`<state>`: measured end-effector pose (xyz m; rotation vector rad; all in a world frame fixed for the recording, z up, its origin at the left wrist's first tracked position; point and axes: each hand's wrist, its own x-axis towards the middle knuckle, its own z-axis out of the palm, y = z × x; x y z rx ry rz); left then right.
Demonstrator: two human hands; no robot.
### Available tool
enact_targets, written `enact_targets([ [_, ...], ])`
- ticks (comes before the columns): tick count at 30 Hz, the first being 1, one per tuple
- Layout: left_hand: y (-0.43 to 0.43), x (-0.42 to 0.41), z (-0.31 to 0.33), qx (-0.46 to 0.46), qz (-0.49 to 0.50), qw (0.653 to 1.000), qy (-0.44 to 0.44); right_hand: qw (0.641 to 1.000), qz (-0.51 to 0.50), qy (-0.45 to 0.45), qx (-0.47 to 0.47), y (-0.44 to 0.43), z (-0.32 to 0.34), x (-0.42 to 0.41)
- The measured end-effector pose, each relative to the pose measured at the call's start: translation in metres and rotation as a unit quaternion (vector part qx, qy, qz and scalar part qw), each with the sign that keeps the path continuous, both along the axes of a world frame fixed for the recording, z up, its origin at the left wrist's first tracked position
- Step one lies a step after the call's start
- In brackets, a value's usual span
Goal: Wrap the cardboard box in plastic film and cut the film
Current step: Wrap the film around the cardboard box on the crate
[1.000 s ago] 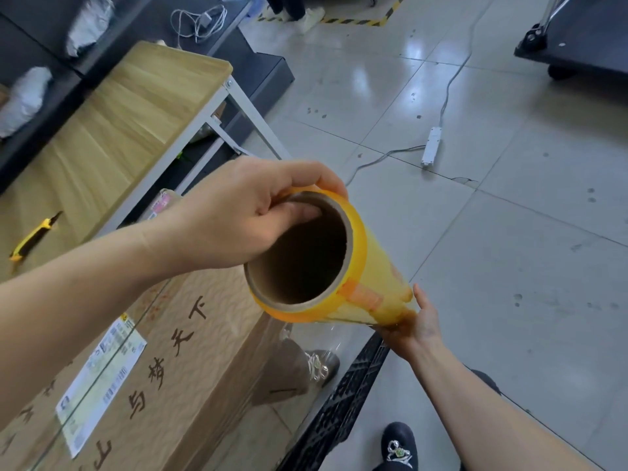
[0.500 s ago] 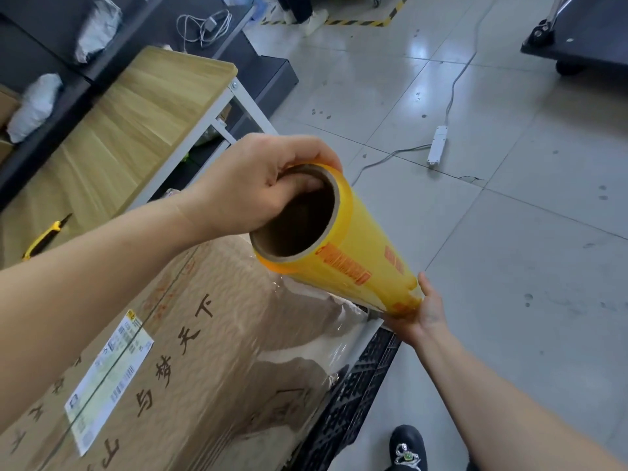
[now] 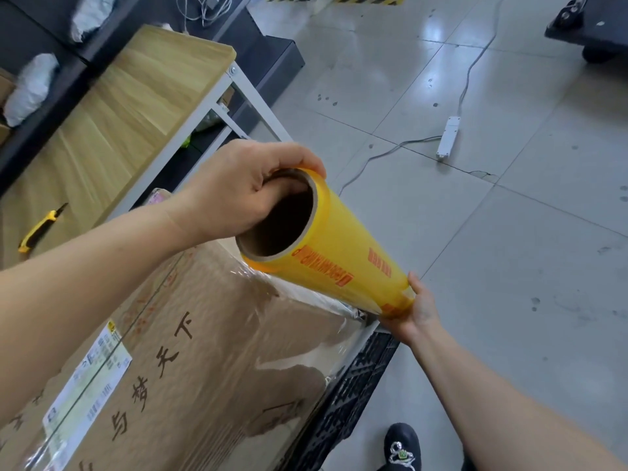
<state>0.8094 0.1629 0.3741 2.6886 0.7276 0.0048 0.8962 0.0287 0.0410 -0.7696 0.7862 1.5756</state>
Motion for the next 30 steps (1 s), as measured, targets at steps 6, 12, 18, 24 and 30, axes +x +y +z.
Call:
enact_targets([
  [6, 0.008, -0.008, -0.004, 0.005, 0.072, 0.997, -0.022, 1.000, 0.026, 0.001, 0.005, 0.016, -0.001, 0.001],
  [12, -0.014, -0.007, 0.001, 0.134, 0.269, 0.953, -0.032, 0.999, 0.047, -0.008, -0.002, 0.017, 0.007, 0.007],
  [18, -0.025, 0.014, 0.014, -0.177, 0.394, 0.900, -0.063, 0.998, 0.059, -0.018, -0.018, 0.015, 0.011, 0.009],
  [24, -0.023, 0.023, 0.015, -0.299, 0.522, 0.785, -0.149, 0.994, 0.102, -0.013, -0.028, 0.023, 0.020, 0.023],
  [30, -0.024, 0.027, 0.025, -0.281, 0.536, 0.767, -0.215, 0.987, 0.155, -0.009, -0.028, 0.040, 0.032, 0.035],
])
